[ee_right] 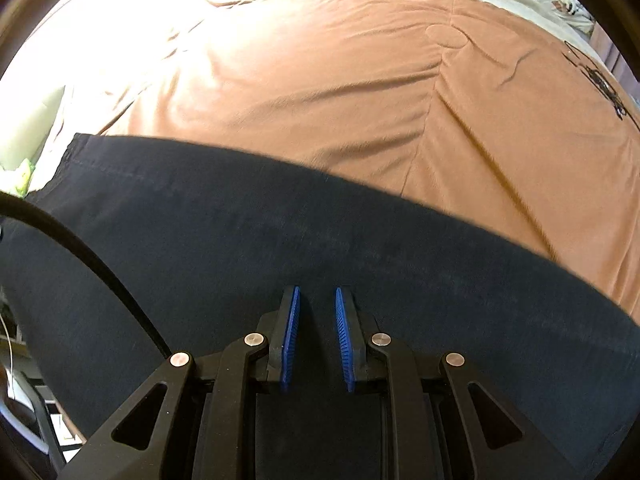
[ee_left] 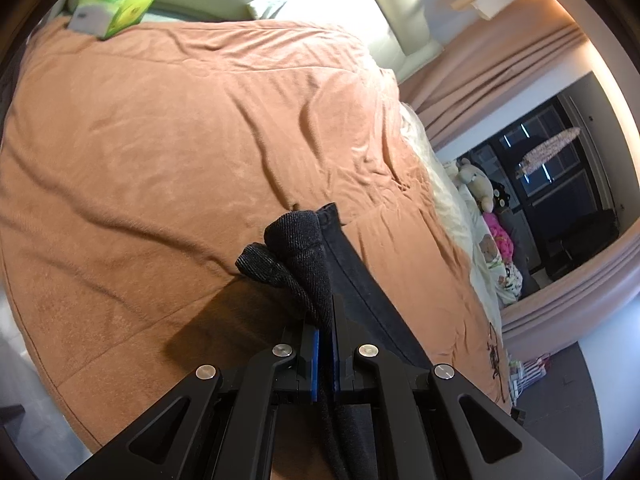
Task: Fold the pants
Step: 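Lift the pants with both tools, raising the hem toward the waistband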
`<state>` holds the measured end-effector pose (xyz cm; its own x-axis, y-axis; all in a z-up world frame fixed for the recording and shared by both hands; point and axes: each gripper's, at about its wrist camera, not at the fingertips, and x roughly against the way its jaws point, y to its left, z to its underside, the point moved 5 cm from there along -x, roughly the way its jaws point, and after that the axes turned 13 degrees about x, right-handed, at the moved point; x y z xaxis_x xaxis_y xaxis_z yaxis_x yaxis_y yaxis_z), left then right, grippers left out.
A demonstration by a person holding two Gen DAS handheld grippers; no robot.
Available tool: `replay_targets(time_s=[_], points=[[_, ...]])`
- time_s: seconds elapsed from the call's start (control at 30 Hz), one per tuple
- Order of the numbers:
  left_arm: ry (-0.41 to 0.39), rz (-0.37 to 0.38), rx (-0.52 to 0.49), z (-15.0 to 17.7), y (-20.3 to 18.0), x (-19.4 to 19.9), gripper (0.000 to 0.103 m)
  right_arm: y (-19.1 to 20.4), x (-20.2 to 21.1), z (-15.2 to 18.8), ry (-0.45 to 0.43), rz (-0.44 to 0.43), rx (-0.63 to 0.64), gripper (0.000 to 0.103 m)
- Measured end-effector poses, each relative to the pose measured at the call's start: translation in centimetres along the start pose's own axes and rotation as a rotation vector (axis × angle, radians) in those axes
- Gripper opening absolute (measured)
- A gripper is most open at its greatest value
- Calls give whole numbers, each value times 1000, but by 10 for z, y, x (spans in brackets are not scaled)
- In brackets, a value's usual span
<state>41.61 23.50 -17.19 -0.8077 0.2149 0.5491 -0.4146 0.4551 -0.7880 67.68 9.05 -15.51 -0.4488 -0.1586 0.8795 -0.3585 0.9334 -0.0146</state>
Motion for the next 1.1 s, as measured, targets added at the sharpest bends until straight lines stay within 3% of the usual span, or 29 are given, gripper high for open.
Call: replay_targets(time_s=[0.4,0.9,1.03,1.1], points=[[-12,77,-103,8,-72,28,4,39,34,64,-14,-108,4,15],[-10,188,-273,47,-179,66,4,62,71,132,-56,-275,-27,15],[-6,210,-321,60,-206,73,4,43,89,136,-107,-215,-30,22],[-3,227,-345,68,-220,77,4,28,103,140,-140,-191,-53,39]])
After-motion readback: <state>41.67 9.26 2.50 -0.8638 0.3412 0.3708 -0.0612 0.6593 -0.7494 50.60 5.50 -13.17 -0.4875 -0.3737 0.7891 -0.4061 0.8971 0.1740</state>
